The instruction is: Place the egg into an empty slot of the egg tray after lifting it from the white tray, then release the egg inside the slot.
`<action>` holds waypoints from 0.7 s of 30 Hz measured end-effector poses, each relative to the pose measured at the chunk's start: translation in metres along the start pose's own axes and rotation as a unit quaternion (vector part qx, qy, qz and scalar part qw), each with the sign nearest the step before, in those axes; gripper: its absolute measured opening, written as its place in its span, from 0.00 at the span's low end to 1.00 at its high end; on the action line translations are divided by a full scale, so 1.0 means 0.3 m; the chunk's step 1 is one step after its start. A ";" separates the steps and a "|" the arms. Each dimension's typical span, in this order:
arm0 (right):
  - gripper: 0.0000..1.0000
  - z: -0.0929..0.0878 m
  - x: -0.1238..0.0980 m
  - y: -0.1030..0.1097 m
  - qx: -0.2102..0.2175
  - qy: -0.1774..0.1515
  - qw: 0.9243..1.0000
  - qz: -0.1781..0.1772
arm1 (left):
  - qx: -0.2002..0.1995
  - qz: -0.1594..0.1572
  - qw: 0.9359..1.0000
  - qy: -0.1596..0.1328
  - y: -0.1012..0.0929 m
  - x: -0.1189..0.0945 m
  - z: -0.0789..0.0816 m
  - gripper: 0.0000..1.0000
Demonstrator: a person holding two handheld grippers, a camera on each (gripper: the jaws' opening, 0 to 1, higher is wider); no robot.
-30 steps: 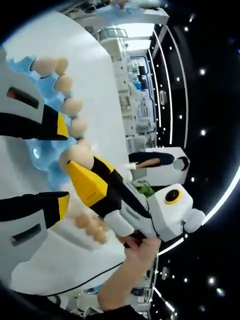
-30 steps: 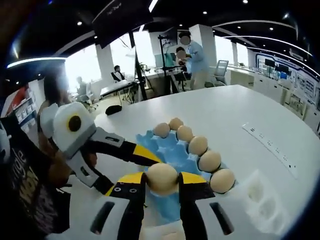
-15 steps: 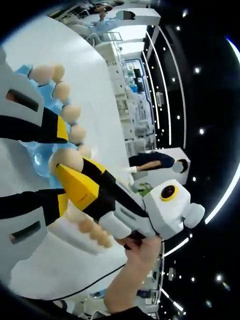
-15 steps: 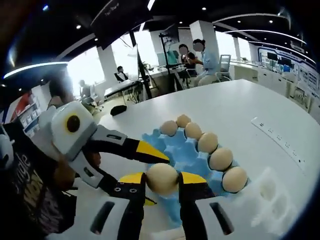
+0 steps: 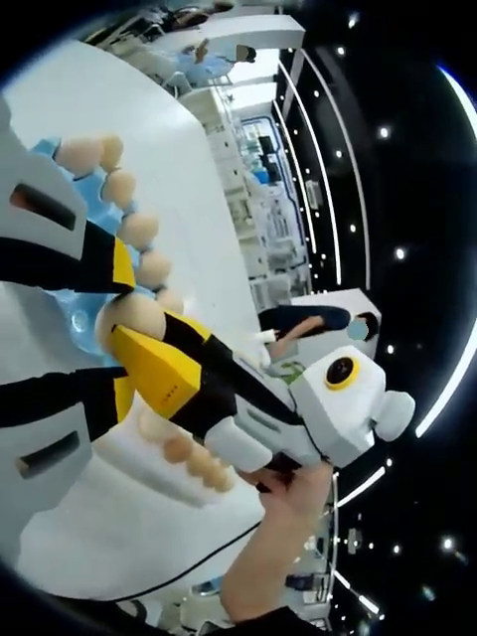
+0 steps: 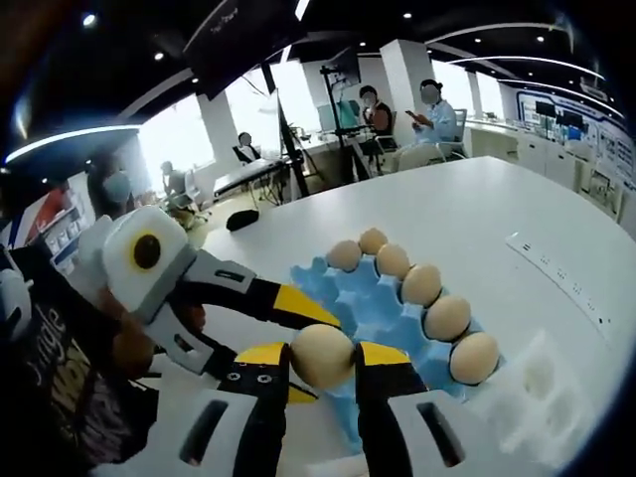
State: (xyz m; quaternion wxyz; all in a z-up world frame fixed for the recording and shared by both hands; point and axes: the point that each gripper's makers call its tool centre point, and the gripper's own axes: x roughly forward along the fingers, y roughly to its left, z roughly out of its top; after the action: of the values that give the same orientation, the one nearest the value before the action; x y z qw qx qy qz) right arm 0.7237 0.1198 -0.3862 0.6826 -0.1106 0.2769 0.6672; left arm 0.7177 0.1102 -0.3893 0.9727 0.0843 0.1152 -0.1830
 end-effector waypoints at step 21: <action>0.28 -0.002 -0.003 0.021 -0.019 -0.009 1.000 -0.012 | -0.011 -0.002 1.000 -0.002 0.005 0.002 -0.010 0.27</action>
State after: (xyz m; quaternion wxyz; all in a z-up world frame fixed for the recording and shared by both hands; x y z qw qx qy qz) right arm 0.7174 0.1192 -0.3848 0.6908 -0.1206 0.2563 0.6653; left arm 0.7181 0.1119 -0.3921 0.9734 0.0734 0.1158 -0.1838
